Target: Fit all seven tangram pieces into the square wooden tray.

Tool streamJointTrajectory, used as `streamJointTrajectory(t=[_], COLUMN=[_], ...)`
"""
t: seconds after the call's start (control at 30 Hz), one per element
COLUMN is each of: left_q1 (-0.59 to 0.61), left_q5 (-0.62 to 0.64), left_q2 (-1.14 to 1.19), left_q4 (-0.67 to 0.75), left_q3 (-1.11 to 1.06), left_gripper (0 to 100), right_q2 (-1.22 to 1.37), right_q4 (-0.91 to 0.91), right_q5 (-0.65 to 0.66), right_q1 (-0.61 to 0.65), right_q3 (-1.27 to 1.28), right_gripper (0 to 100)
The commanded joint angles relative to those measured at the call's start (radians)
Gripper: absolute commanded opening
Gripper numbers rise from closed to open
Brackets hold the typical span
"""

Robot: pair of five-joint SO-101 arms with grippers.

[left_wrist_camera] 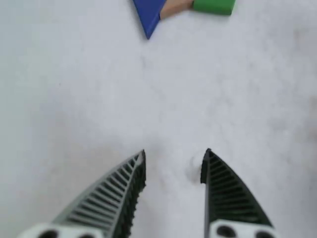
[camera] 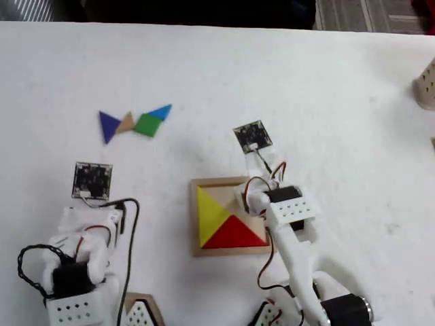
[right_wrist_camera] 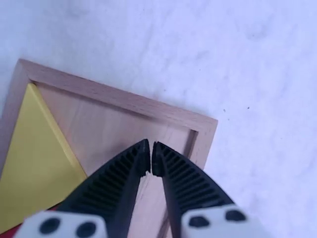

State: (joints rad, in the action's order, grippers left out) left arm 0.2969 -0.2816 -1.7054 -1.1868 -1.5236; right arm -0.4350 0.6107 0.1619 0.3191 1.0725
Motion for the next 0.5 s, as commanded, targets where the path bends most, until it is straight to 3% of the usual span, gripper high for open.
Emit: streamJointTrajectory(t=[0.0, 0.27, 0.47], left_q1=[-0.010, -0.010, -0.016], left_q5=[0.012, 0.112, 0.107], left_q2=[0.077, 0.475, 0.530], left_q4=[-0.028, 0.109, 0.190], left_q3=[0.152, 0.222, 0.084], left_gripper=[20, 20, 20], right_q2=[-0.024, -0.024, -0.024], right_q4=[-0.007, -0.007, -0.008], right_q5=[0.014, 0.014, 0.014], right_q1=[-0.010, -0.012, -0.012], right_q3=[-0.003, -0.003, -0.003], right_gripper=[1.8, 1.8, 1.8])
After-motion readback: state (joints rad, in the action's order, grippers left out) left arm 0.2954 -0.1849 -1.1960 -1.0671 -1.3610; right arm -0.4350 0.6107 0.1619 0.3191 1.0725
